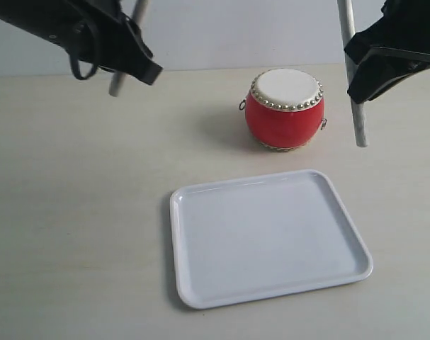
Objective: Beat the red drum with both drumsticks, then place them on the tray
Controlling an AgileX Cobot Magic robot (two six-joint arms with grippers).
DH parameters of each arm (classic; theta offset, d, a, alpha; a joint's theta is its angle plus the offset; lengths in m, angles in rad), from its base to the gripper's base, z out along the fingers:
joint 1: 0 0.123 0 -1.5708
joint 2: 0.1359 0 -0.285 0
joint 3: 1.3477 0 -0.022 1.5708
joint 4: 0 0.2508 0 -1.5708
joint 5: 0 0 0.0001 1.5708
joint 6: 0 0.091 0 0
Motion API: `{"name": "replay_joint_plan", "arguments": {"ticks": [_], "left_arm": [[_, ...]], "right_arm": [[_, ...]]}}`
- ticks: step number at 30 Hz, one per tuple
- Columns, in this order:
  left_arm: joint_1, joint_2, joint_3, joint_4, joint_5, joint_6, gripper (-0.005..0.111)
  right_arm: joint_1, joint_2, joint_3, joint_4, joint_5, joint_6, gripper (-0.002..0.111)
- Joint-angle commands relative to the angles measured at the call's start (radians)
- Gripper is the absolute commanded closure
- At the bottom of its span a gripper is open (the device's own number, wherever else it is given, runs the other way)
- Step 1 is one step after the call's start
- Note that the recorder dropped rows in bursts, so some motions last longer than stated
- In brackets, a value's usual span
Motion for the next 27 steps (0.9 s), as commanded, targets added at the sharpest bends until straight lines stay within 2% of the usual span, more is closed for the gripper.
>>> {"name": "replay_joint_plan", "arguments": {"ticks": [1,4,7,16,21,27], "left_arm": [[0.091,-0.080,0.079,-0.020,-0.077,0.000,0.107],[0.152,-0.118,0.127,-0.044,-0.135,0.000,0.107],[0.185,-0.132,0.152,-0.051,-0.174,-0.007,0.107],[0.190,-0.127,0.160,-0.054,-0.178,-0.005,0.107],[0.190,-0.125,0.160,-0.054,-0.178,-0.005,0.107],[0.190,-0.121,0.160,-0.052,-0.178,-0.004,0.107]], "right_arm": [[-0.003,-0.001,0.004,0.004,-0.032,-0.013,0.108],[-0.003,0.000,0.004,0.004,-0.082,-0.013,0.108],[-0.003,0.000,0.004,0.004,-0.138,-0.015,0.108],[-0.003,0.018,0.002,0.130,-0.283,-0.228,0.108],[-0.003,0.062,0.002,0.123,-0.327,-0.309,0.108],[0.023,0.133,-0.016,0.076,-0.300,-0.345,0.108]]}}
